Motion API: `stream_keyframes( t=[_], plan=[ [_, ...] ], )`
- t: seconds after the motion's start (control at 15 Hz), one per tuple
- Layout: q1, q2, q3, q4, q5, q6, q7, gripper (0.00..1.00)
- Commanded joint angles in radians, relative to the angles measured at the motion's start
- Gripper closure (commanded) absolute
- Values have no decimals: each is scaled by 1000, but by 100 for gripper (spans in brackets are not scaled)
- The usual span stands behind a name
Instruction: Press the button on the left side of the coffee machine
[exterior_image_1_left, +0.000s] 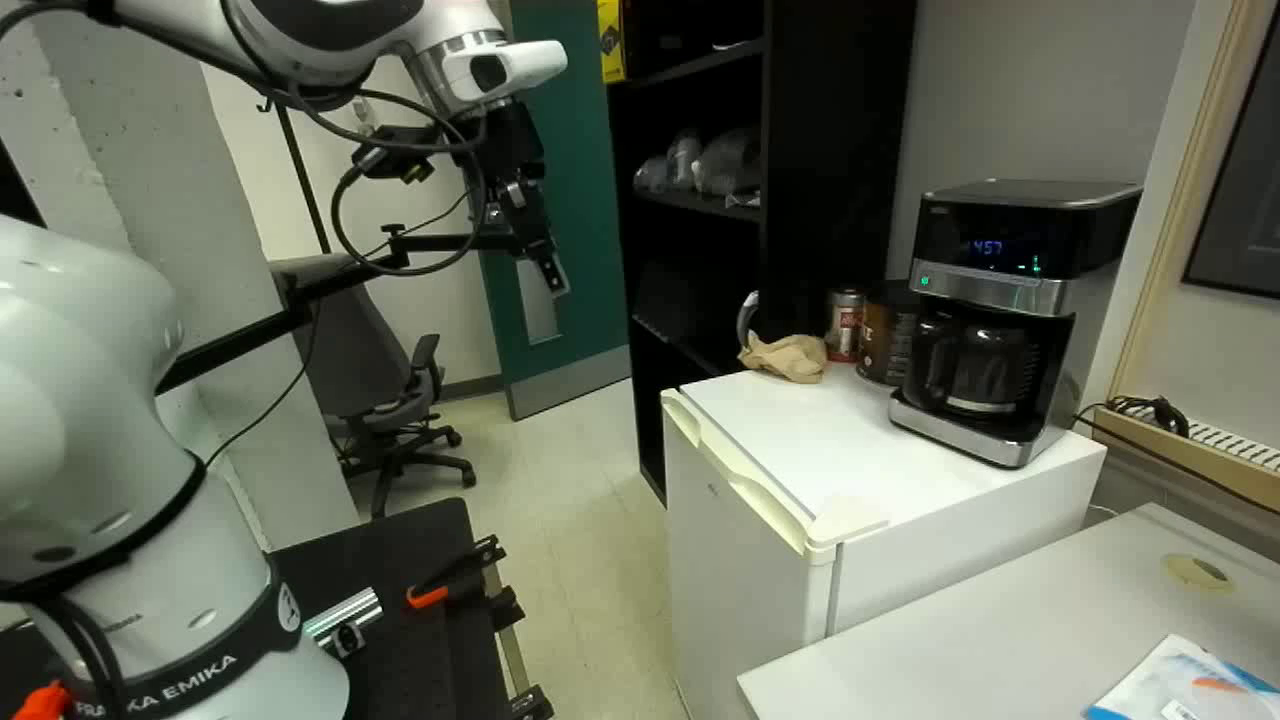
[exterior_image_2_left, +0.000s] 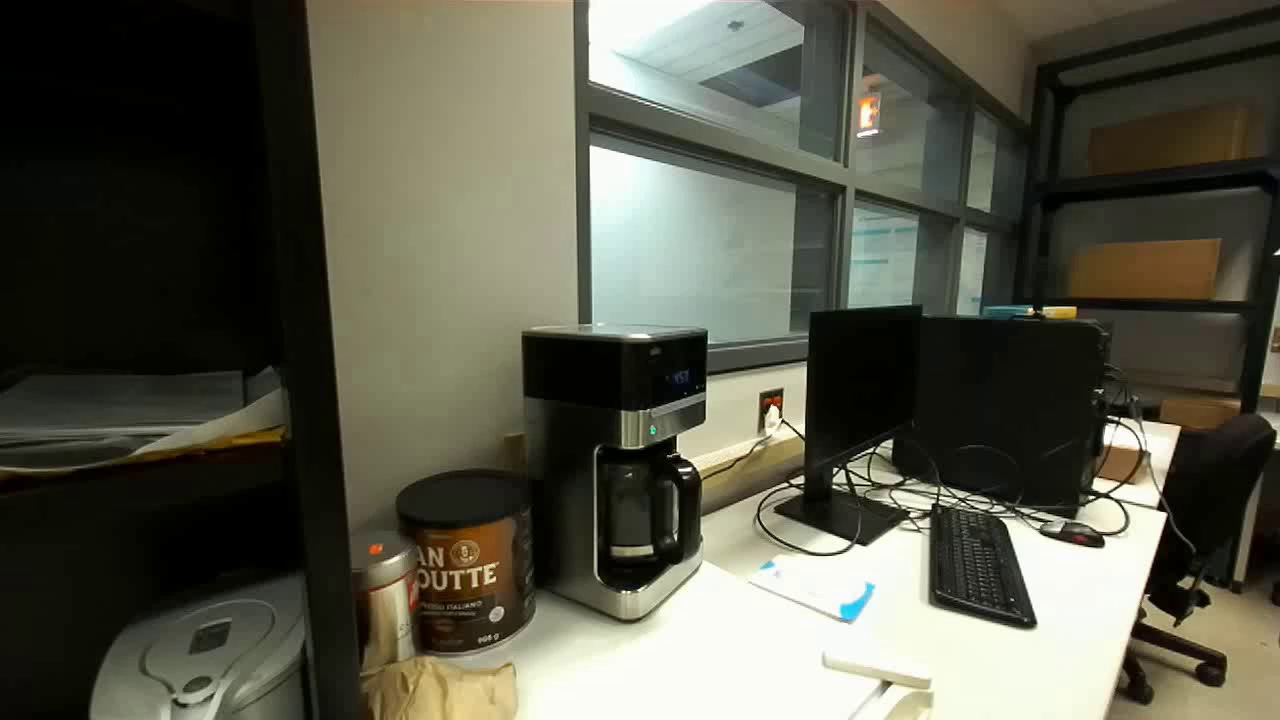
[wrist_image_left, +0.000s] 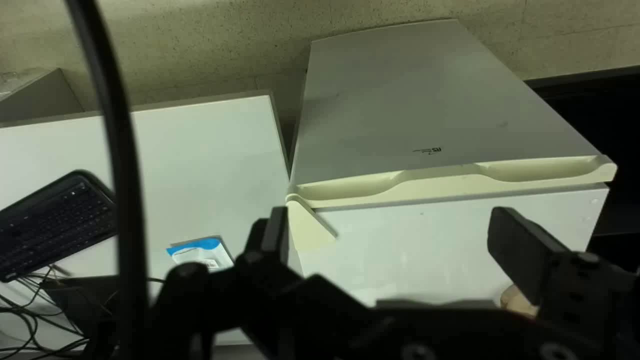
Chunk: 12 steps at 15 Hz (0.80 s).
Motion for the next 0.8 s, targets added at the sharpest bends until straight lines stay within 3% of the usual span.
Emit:
stream_keyframes(
  t=[0.0, 0.53, 0.73],
  plan=[
    [5, 3, -6, -4, -7, -5, 4, 0],
    [5, 10, -7, -11, -7, -5, 4, 0],
    [-8, 55, -11, 16, -58, 12, -56, 0]
  ],
)
